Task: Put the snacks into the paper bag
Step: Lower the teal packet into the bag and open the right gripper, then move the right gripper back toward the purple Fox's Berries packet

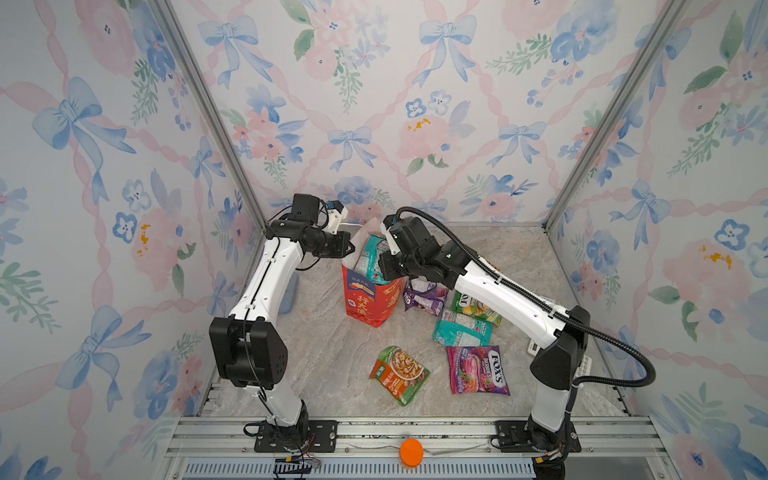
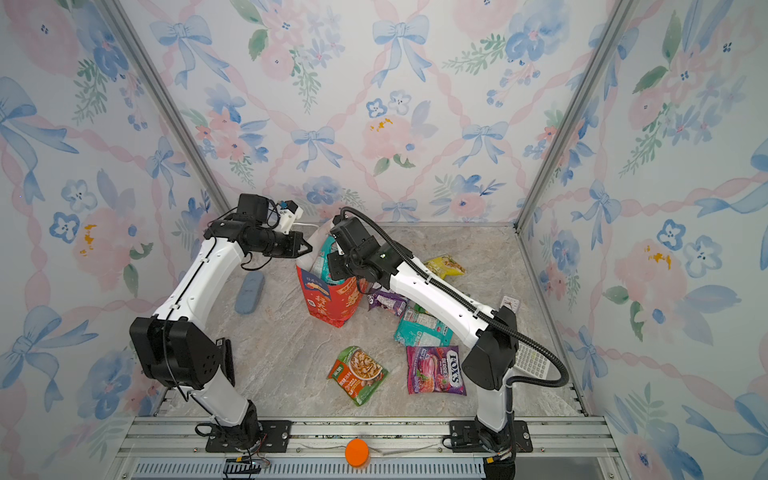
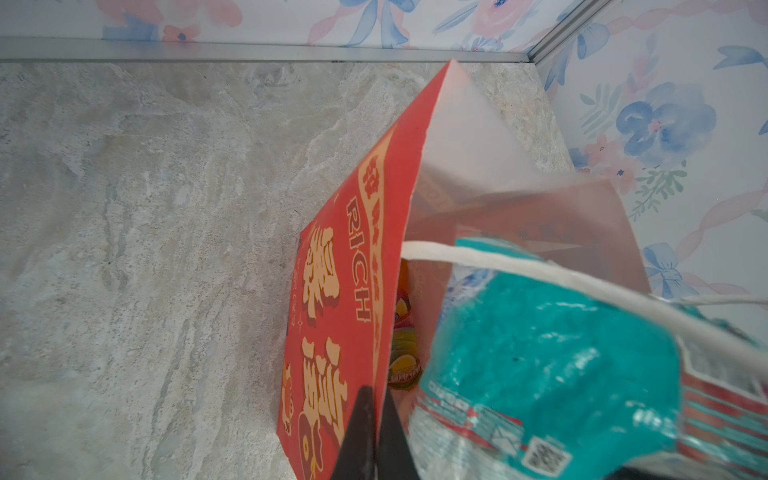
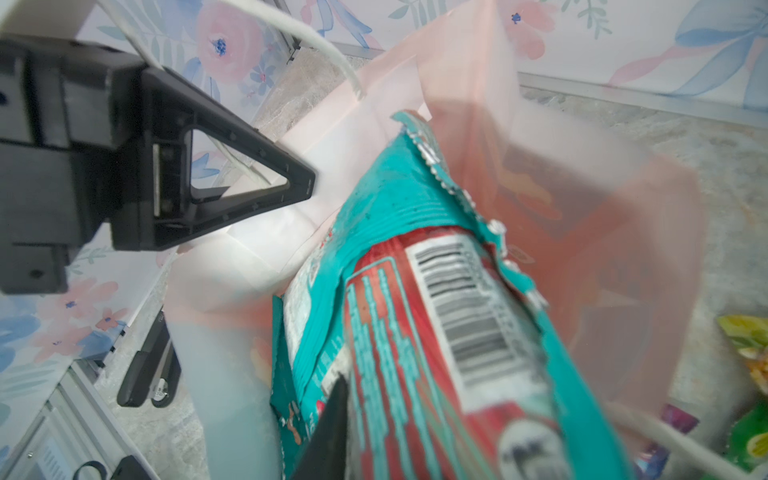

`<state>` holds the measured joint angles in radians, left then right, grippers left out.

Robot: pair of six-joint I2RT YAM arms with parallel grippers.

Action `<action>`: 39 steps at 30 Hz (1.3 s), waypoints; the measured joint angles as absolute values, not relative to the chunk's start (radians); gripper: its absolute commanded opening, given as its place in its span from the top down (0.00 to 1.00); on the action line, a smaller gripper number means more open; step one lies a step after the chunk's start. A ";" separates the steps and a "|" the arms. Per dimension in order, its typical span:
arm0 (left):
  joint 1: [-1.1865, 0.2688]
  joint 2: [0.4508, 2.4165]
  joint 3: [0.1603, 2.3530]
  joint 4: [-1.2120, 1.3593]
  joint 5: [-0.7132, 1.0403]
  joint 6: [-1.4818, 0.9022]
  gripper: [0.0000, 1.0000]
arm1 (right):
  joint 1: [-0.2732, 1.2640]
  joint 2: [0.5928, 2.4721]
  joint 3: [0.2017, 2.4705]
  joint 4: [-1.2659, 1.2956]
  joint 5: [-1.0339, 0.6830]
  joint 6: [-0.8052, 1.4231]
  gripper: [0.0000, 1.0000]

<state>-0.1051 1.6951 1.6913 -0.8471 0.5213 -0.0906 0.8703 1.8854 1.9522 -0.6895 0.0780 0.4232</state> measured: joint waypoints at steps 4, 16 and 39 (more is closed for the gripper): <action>-0.105 1.695 1.691 -0.847 0.521 -0.091 1.00 | 0.865 1.879 1.948 -0.666 0.078 0.434 0.23; -0.105 1.695 1.691 -0.846 0.521 -0.091 1.00 | 0.864 1.640 1.799 -0.565 0.107 0.441 0.03; -0.105 1.695 1.691 -0.846 0.521 -0.091 1.00 | 0.792 1.118 1.003 -0.807 0.395 0.878 0.04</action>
<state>-0.1051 1.6951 1.6909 -0.8463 0.5213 -0.0910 0.7918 1.1183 1.0031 -0.8066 0.3954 0.8783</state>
